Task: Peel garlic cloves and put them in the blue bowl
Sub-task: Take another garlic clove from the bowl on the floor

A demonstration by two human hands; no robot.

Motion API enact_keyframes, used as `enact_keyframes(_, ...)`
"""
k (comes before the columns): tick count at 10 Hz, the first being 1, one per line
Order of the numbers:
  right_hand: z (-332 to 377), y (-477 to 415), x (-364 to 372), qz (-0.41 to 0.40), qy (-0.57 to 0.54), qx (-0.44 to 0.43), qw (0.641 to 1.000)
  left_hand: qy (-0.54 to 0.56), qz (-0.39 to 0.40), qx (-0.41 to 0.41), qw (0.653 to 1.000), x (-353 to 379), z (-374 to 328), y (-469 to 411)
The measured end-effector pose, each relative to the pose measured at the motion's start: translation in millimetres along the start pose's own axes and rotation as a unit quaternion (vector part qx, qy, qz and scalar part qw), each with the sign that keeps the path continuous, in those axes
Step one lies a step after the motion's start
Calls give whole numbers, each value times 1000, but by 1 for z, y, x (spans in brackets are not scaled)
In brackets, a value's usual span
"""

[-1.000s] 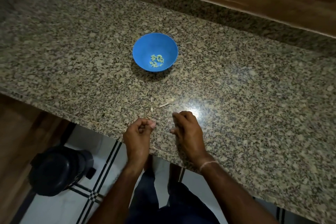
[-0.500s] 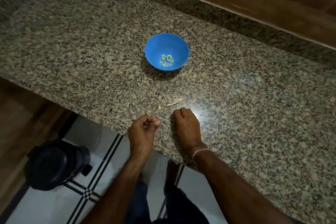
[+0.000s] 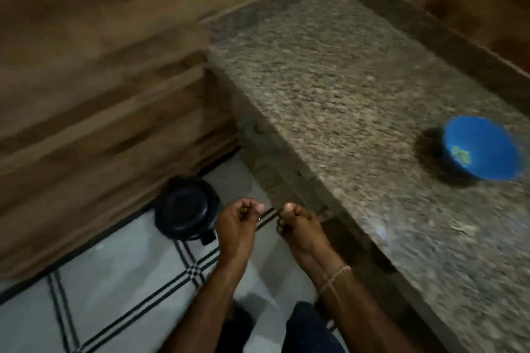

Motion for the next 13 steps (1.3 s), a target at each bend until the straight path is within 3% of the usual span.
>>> enact_keyframes(2, -10, -31, 145, 63, 20, 25, 998, 29, -142, -17, 989, -162, 10, -49)
enact_keyframes(5, -67, -120, 280, 118, 126, 143, 975, 133, -263, -118, 948, -280, 62, -103)
enact_keyframes(7, -170, -212, 305, 107, 115, 251, 955, 248, -288, -300, 875, -297, 196, -177)
enact_keyframes(9, -239, -321, 331, 40, 45, 304, 951, 299, -247, -393, 834, -273, 324, -269)
enact_keyframes(10, -257, -374, 341, 30, 31, 294, 955, 355, -246, -396, 810, -253, 376, -317)
enact_keyframes(11, -270, -397, 340, 38, 55, 314, 947, 359, -254, -389, 810, -241, 378, -338)
enact_keyframes(12, -258, -387, 352, 81, 86, 312, 943, 388, -257, -420, 779, -219, 365, -338)
enact_keyframes(13, -235, -352, 370, 123, 112, 248, 954, 295, -194, -417, 838, -216, 323, -328)
Point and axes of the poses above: each hand's wrist, its own y-axis away from the middle knuckle, its own x-axis out of the palm, z = x × y, the point moved 3 cm from there along -y, towards the middle knuckle, and after that the axes turned 14 degrees about y, right-handed, at the moved point
